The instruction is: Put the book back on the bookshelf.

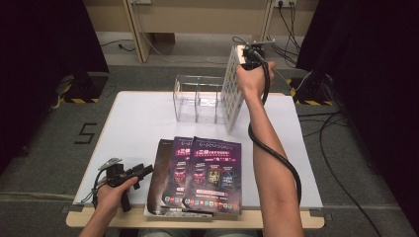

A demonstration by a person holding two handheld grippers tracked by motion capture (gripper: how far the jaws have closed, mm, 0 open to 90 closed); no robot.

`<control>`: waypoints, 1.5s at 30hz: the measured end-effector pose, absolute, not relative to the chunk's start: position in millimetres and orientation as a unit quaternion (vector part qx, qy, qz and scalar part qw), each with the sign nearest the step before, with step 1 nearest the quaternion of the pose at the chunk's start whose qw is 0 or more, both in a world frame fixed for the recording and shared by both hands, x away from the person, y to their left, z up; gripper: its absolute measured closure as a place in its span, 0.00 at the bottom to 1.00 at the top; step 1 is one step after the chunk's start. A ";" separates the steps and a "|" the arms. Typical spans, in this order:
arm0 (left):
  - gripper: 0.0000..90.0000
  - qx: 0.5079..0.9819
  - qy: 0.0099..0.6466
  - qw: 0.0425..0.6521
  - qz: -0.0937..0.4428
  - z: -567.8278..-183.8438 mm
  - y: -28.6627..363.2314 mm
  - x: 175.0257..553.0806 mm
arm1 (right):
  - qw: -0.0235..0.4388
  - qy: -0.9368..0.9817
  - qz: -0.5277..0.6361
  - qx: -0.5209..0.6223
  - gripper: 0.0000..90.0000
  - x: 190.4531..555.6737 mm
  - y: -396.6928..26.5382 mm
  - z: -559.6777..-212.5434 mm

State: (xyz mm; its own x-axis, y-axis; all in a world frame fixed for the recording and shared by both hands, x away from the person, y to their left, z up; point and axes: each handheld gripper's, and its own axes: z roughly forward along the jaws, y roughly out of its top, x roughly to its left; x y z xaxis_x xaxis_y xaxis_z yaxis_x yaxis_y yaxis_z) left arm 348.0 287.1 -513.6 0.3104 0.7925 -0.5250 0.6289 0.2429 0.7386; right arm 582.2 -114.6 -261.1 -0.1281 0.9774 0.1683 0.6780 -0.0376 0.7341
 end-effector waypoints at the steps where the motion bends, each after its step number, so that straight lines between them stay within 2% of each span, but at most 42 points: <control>1: 0.48 0.610 0.582 0.532 0.077 -513.6 287.1 348.0 | 0.210 0.661 0.356 0.626 0.82 582.2 -114.6 -261.1; 15: 0.48 0.609 0.583 0.533 0.077 -513.3 289.0 348.1 | 0.220 0.645 0.365 0.635 0.82 586.6 -103.7 -276.8; 45: 0.48 0.611 0.580 0.533 0.076 -513.4 286.6 347.6 | 0.231 0.633 0.349 0.652 0.81 587.0 -115.4 -278.2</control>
